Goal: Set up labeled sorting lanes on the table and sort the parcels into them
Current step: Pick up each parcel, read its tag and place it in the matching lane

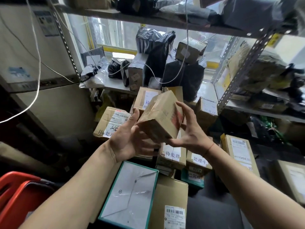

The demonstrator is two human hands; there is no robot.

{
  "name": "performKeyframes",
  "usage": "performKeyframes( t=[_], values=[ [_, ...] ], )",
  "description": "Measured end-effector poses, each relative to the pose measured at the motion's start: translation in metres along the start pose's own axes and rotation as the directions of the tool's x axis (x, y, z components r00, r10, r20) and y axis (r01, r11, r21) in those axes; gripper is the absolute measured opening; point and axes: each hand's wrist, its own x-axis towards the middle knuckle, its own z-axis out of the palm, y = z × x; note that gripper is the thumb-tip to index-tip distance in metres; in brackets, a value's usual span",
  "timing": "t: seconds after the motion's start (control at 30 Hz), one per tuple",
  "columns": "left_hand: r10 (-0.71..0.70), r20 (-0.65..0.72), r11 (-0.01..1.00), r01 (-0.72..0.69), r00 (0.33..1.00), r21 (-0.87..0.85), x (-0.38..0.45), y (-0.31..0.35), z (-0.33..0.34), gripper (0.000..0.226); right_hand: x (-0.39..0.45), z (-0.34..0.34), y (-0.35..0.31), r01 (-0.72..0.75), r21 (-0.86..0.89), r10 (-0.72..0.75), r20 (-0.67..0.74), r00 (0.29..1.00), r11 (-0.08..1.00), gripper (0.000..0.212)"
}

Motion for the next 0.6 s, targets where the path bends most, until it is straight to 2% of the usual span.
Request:
performKeyframes(
  t=[0.07, 0.13, 0.2, 0.23, 0.27, 0.3, 0.33, 0.37, 0.4, 0.43, 0.47, 0.53, 0.57, 0.6],
  values=[
    [0.019, -0.003, 0.991, -0.019, 1.000, -0.135, 0.005, -0.010, 0.005, 0.073, -0.009, 0.008, 0.005, 0.008, 0.006, -0.008, -0.015, 1.000, 1.000, 0.123],
    [0.092, -0.129, 0.978, -0.114, 0.987, -0.175, 0.010, -0.018, 0.014, 0.066, -0.015, 0.010, 0.011, -0.063, -0.001, 0.063, 0.032, 0.998, 0.998, 0.130],
    [0.214, -0.241, 0.974, -0.224, 0.947, -0.016, 0.017, -0.028, 0.018, 0.066, -0.017, 0.002, 0.008, -0.219, 0.113, 0.201, 0.154, 0.967, 0.969, 0.130],
    [0.321, -0.261, 0.944, -0.287, 0.910, 0.162, 0.019, -0.033, 0.021, 0.070, -0.018, -0.003, 0.002, -0.322, 0.287, 0.262, 0.230, 0.937, 0.902, 0.127],
    [0.455, -0.255, 0.849, -0.329, 0.853, 0.413, 0.020, -0.039, 0.023, 0.078, -0.018, -0.005, -0.004, -0.415, 0.483, 0.295, 0.306, 0.905, 0.771, 0.122],
    [0.592, -0.229, 0.661, -0.303, 0.772, 0.687, 0.023, -0.045, 0.024, 0.086, -0.020, -0.004, -0.010, -0.470, 0.635, 0.308, 0.356, 0.882, 0.613, 0.118],
    [0.736, -0.166, 0.388, -0.209, 0.657, 0.898, 0.026, -0.052, 0.024, 0.093, -0.021, 0.000, -0.016, -0.477, 0.709, 0.307, 0.366, 0.879, 0.520, 0.112],
    [0.843, -0.041, 0.117, -0.109, 0.536, 0.987, 0.030, -0.058, 0.026, 0.098, -0.022, 0.007, -0.020, -0.464, 0.754, 0.320, 0.346, 0.882, 0.465, 0.104],
    [0.894, 0.097, -0.092, -0.033, 0.438, 0.995, 0.032, -0.062, 0.029, 0.100, -0.021, 0.016, -0.023, -0.440, 0.780, 0.352, 0.300, 0.887, 0.444, 0.093],
    [0.899, 0.213, -0.235, 0.010, 0.382, 0.972, 0.035, -0.066, 0.031, 0.102, -0.021, 0.025, -0.024, -0.405, 0.804, 0.387, 0.239, 0.891, 0.436, 0.084],
    [0.890, 0.279, -0.314, 0.042, 0.360, 0.949, 0.036, -0.069, 0.034, 0.107, -0.021, 0.031, -0.022, -0.373, 0.820, 0.423, 0.180, 0.888, 0.434, 0.077],
    [0.861, 0.305, -0.340, 0.016, 0.408, 0.940, 0.033, -0.069, 0.034, 0.116, -0.022, 0.034, -0.016, -0.340, 0.844, 0.484, 0.113, 0.868, 0.414, 0.075],
    [0.855, 0.265, -0.277, -0.039, 0.447, 0.960, 0.030, -0.064, 0.034, 0.119, -0.023, 0.032, -0.013, -0.334, 0.854, 0.514, 0.093, 0.852, 0.400, 0.078],
    [0.845, 0.178, -0.142, -0.109, 0.505, 0.984, 0.027, -0.060, 0.031, 0.115, -0.025, 0.029, -0.009, -0.339, 0.853, 0.541, 0.081, 0.837, 0.397, 0.083]
  ],
)
